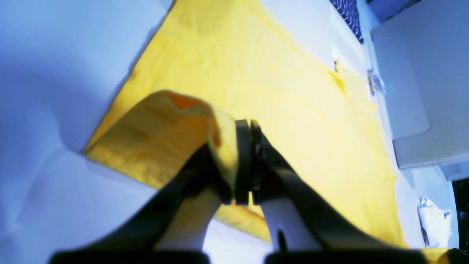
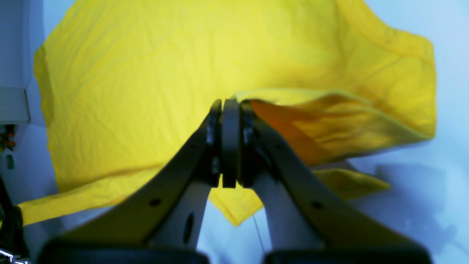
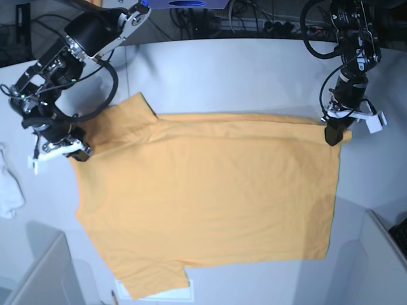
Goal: Fold the T-shirt properly
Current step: 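Lift the held shoulders and drag the shirt toward the robot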
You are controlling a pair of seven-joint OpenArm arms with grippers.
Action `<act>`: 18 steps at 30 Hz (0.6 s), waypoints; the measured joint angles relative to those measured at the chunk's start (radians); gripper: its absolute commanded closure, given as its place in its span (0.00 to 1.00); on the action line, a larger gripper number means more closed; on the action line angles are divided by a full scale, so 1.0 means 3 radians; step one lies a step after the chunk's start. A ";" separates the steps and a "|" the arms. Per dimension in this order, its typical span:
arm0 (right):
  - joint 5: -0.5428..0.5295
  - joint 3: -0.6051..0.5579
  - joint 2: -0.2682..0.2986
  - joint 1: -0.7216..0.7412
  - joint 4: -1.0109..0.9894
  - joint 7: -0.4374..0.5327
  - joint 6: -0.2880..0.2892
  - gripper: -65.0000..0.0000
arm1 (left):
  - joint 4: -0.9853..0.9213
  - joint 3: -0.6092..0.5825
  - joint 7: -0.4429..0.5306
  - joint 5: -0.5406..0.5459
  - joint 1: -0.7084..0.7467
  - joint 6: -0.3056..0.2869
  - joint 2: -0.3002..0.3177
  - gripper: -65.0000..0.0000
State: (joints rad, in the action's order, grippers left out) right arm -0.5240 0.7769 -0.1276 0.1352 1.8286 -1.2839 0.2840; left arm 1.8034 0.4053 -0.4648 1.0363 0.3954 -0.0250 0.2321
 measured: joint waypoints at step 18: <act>-0.0001 -0.0005 0.0159 0.0659 -0.1017 0.0141 -0.0225 1.00 | -0.0365 0.0003 0.0005 0.0003 -0.0370 -0.0003 0.0017 1.00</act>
State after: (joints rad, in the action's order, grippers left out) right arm -0.5243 0.7753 -0.0799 0.3328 1.5234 -1.2415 0.2165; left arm 1.6939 0.4061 -0.4633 1.0370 0.2844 -0.0257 0.2371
